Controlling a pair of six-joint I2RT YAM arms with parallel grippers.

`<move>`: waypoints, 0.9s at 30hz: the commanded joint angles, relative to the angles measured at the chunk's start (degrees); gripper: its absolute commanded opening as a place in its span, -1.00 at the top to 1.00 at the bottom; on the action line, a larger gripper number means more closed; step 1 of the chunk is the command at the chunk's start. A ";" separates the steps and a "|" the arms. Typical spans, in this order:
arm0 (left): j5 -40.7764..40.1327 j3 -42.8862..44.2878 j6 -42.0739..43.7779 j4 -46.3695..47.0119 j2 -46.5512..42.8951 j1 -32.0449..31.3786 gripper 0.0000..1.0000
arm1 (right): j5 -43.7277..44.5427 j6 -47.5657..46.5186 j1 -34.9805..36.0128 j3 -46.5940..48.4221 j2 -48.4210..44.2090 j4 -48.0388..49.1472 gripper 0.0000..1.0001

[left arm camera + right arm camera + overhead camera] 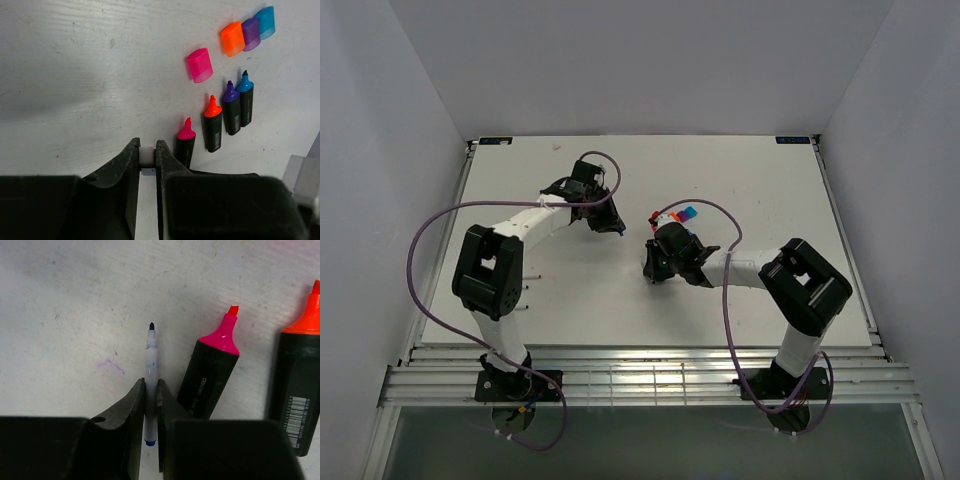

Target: Open the pen caps

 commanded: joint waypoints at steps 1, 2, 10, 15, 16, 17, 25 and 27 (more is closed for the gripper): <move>-0.09 2.95 0.93 -0.64 2.62 -0.88 0.90 | 5.51 -1.51 0.15 1.22 1.92 -1.45 0.85; -0.09 4.09 0.93 -0.64 3.41 -1.05 0.91 | 6.13 -1.69 0.23 1.39 2.10 -2.15 0.85; -0.80 8.93 0.40 -0.81 11.40 -2.37 0.95 | 12.81 -4.41 0.15 2.71 2.72 -6.11 0.85; -0.71 11.65 0.23 -1.07 14.93 -2.55 0.93 | 14.66 -7.39 -0.11 2.63 2.72 -6.46 0.85; -0.71 12.53 0.23 -1.16 15.28 -2.55 0.89 | 14.83 -7.75 -0.12 2.54 2.63 -6.38 0.85; -0.71 12.80 0.23 -1.25 15.98 -2.55 0.86 | 15.01 -8.10 -0.20 2.45 2.63 -6.38 0.85; -0.09 14.38 0.05 -1.87 17.92 -2.81 0.35 | 14.40 -11.53 -0.56 2.36 1.75 -6.20 0.55; -0.09 14.21 0.14 -1.95 17.92 -2.99 0.22 | 14.05 -11.71 -0.56 2.19 1.40 -6.11 0.43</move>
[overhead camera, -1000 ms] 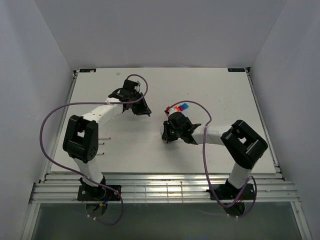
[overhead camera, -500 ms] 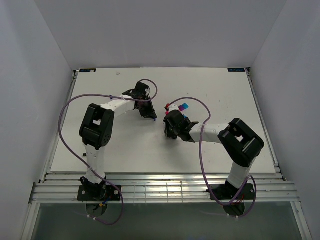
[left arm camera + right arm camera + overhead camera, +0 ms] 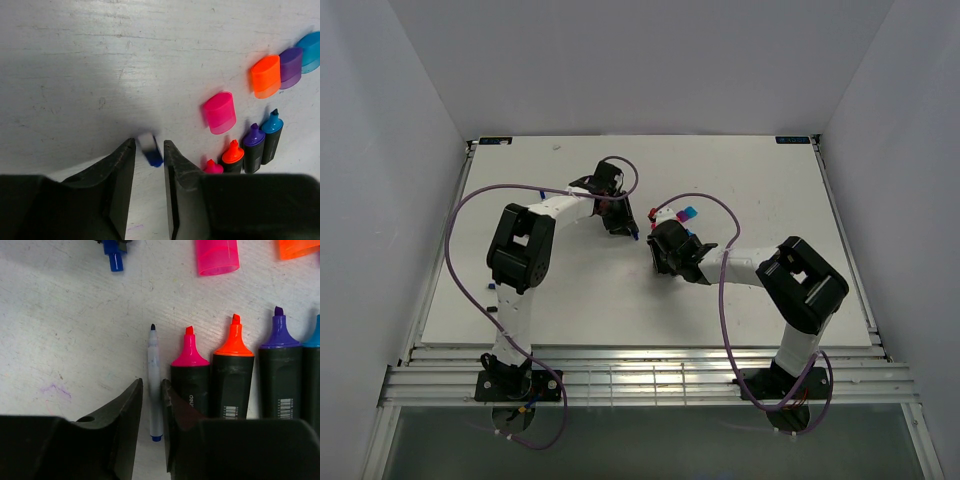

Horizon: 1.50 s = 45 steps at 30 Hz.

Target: Open the pen caps

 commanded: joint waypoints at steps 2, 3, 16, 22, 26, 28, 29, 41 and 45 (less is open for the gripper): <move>0.08 1.38 0.20 -0.47 -0.05 -0.56 0.14 | 1.00 -2.57 -0.51 0.02 0.17 -4.56 0.37; -0.01 1.38 0.20 -0.56 -0.05 -0.56 0.08 | 0.65 -2.57 -0.60 -0.06 0.44 -4.65 0.35; -9.67 -3.98 -0.85 -1.35 -11.20 -0.30 -0.05 | -2.25 -5.39 -0.51 -1.03 -4.65 -1.22 0.18; -16.17 -3.37 0.73 -3.98 -16.56 2.16 -0.11 | -4.36 -5.91 -0.34 -0.06 -11.15 -3.06 0.17; -18.72 -2.15 3.01 -6.26 -16.66 7.77 -0.05 | -6.99 -6.35 2.12 -2.52 -18.62 -3.68 0.09; -21.01 -1.00 4.68 -7.49 -15.44 9.89 -0.01 | -8.23 -6.00 2.74 -3.31 -22.14 -4.29 -0.05; -21.45 -0.47 5.30 -8.28 -15.08 11.90 0.00 | -9.54 -5.48 3.00 -3.84 -23.19 -4.38 -0.07; -29.37 10.69 13.21 -10.92 -6.65 19.12 -0.14 | -15.17 -6.88 3.27 -7.27 -29.27 -4.38 -0.19; -29.71 13.68 13.56 -11.02 -1.91 20.18 -0.14 | -17.10 -6.97 3.36 -7.97 -29.01 -3.77 -0.22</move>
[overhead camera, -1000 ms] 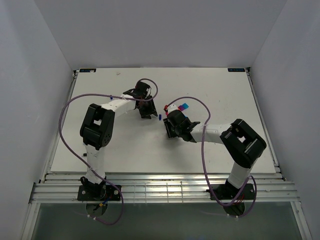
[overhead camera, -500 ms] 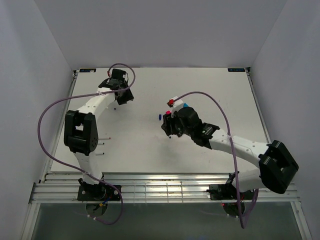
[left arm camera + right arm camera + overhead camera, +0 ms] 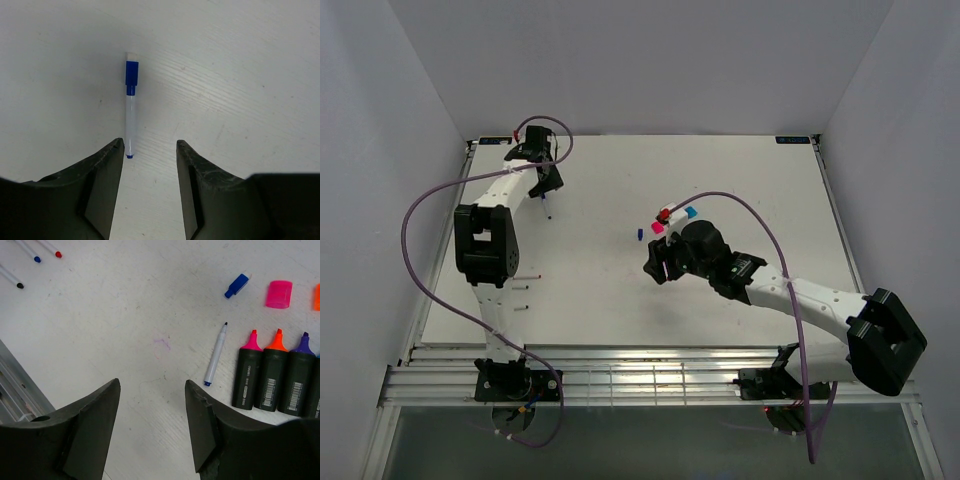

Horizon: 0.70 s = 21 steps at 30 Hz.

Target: Open the pen caps

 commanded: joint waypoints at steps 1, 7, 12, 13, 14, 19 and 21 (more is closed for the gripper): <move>-2.09 3.08 1.59 -1.57 2.39 1.34 -0.14 | -2.68 -1.46 0.12 -1.05 -1.38 1.45 -0.22; -3.76 5.81 2.55 -1.22 5.46 2.39 0.07 | -2.77 -2.51 0.12 -1.22 -1.20 1.89 -0.25; -2.53 8.79 3.34 -1.05 8.01 3.45 0.04 | -2.86 -2.69 0.12 -1.13 -0.94 1.89 -0.32; -1.75 9.23 3.61 -0.96 8.54 3.62 0.03 | -2.95 -2.78 0.12 -1.13 -0.94 1.89 -0.32; -1.48 9.76 3.61 -0.87 9.50 3.89 0.00 | -3.21 -2.95 0.03 -1.13 -0.94 2.07 -0.32; 0.81 12.48 3.70 -0.34 11.80 4.94 -0.11 | -3.12 -3.13 0.12 -0.87 -0.06 2.33 -0.34; 1.60 13.28 3.61 -0.17 12.50 5.29 -0.11 | -3.39 -3.13 0.03 -0.78 0.47 2.33 -0.34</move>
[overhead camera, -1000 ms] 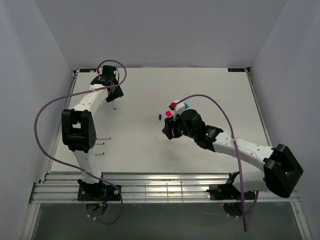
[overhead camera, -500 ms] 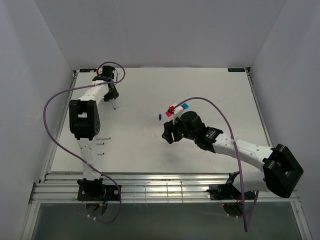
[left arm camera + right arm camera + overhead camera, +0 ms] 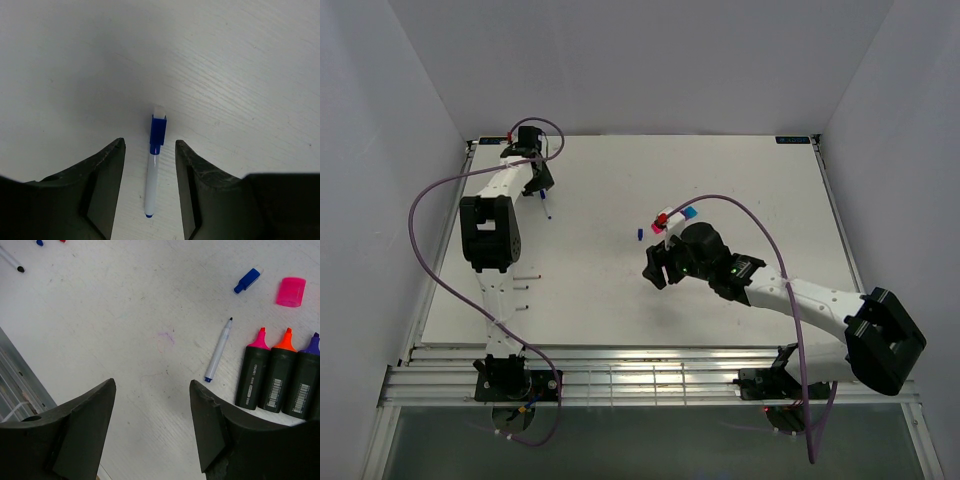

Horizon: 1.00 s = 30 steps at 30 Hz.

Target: Open the pen caps

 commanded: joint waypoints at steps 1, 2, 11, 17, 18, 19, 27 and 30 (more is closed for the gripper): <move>2.21 3.16 0.44 0.40 0.87 1.14 -0.11 | -0.59 -0.88 0.03 0.33 0.43 2.09 -0.34; 2.48 3.68 0.44 0.49 1.14 1.32 -0.11 | -0.59 -0.88 0.12 0.25 0.60 2.27 -0.34; 4.76 4.22 0.61 1.28 3.60 1.93 -0.09 | -0.94 -1.06 -0.32 1.21 1.74 3.15 -0.35; 7.93 2.20 -0.88 2.69 4.83 1.93 0.13 | -1.29 -0.79 -0.32 1.56 2.45 3.85 -0.35; 7.93 2.11 -0.88 2.77 5.18 1.93 0.17 | -1.12 -0.79 -0.41 1.48 2.45 3.85 -0.35; 7.84 1.85 -0.97 2.77 5.36 1.93 0.21 | -1.03 -0.88 -0.41 1.30 2.36 3.85 -0.36; 7.93 -0.35 -1.41 3.13 4.92 1.93 0.66 | 0.64 -0.44 -0.49 0.68 1.22 3.76 -0.36; 9.06 -0.53 -2.11 2.60 2.82 1.93 0.89 | 1.34 0.96 -0.67 1.82 1.57 2.37 -0.39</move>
